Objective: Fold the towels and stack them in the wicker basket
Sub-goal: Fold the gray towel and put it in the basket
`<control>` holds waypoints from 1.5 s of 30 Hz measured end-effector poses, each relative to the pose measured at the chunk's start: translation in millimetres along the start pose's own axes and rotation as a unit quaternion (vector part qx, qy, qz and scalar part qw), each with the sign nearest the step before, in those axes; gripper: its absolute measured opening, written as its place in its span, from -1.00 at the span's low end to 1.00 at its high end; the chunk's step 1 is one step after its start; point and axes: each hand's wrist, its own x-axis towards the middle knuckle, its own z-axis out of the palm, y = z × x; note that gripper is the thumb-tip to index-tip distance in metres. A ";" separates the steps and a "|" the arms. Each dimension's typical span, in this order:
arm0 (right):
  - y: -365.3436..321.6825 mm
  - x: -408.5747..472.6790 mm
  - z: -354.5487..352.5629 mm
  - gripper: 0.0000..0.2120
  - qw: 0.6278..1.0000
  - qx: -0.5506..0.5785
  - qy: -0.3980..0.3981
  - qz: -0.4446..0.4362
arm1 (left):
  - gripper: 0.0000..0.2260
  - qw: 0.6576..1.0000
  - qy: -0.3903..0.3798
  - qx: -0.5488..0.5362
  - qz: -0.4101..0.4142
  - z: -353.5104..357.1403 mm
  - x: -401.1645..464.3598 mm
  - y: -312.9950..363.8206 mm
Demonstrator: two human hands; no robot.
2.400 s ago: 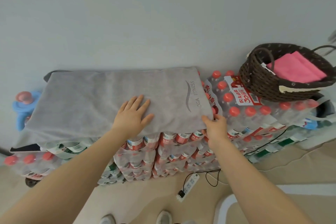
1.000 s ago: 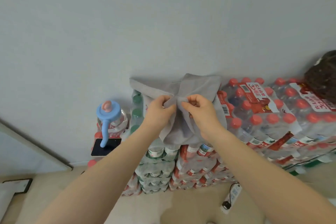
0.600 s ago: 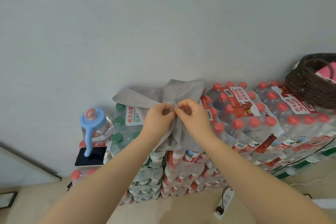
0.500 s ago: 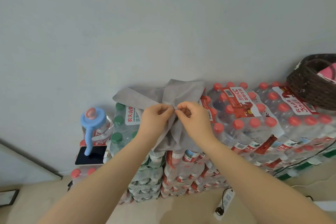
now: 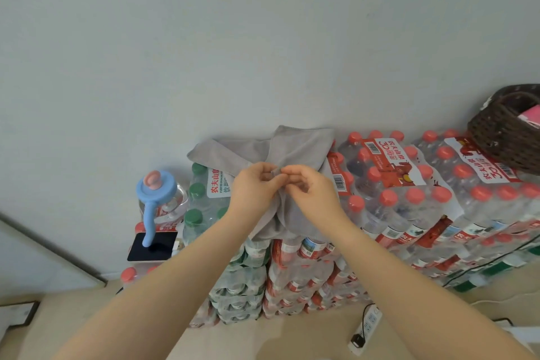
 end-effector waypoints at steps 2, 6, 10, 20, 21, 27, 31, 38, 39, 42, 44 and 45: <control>0.3 0.1 -3.4 -0.71 0.989 0.132 -0.010 0.059 | -0.97 0.999 -0.011 0.028 0.010 -4.2 5.5 4.9; -0.2 0.9 -7.1 -0.78 0.994 0.084 -0.011 0.063 | -0.89 0.995 -0.013 -0.097 0.013 -11.4 12.5 31.3; -13.4 6.9 -9.6 -0.86 0.998 0.033 0.023 0.050 | -0.88 0.980 -0.009 -0.195 0.041 -11.7 19.1 67.5; -25.5 28.8 -102.6 -0.79 0.958 -0.183 0.208 0.073 | -0.81 0.948 0.019 -0.255 0.191 -22.1 37.1 166.7; -27.4 30.7 -118.2 -0.76 0.950 -0.193 0.227 0.094 | -0.80 0.946 0.036 -0.255 0.197 -23.5 40.4 173.1; -37.5 37.6 -195.3 -0.80 0.887 -0.332 0.271 0.172 | -0.77 0.936 0.099 -0.291 0.172 -11.8 56.3 181.7; -44.6 44.8 -220.8 -0.73 0.915 -0.126 0.358 0.136 | -0.81 0.953 0.095 -0.174 0.229 -0.1 57.2 175.5; -84.3 45.1 -248.1 -0.83 0.859 0.226 0.459 -0.034 | -0.70 0.957 -0.003 0.044 0.288 18.7 46.9 181.9; -85.8 43.7 -253.9 -0.82 0.853 0.243 0.460 -0.039 | -0.67 0.955 -0.011 0.051 0.291 22.0 46.2 181.7; -76.4 37.3 -272.9 -0.78 0.858 0.227 0.460 -0.027 | -0.78 0.948 0.059 0.079 0.303 28.7 48.9 179.5; -64.7 31.8 -283.5 -0.77 0.857 0.208 0.472 0.009 | -0.90 0.950 0.089 0.066 0.291 32.9 51.3 175.3; -59.7 29.1 -287.6 -0.77 0.853 0.209 0.479 0.021 | -0.90 0.952 0.096 0.054 0.286 35.9 50.7 173.2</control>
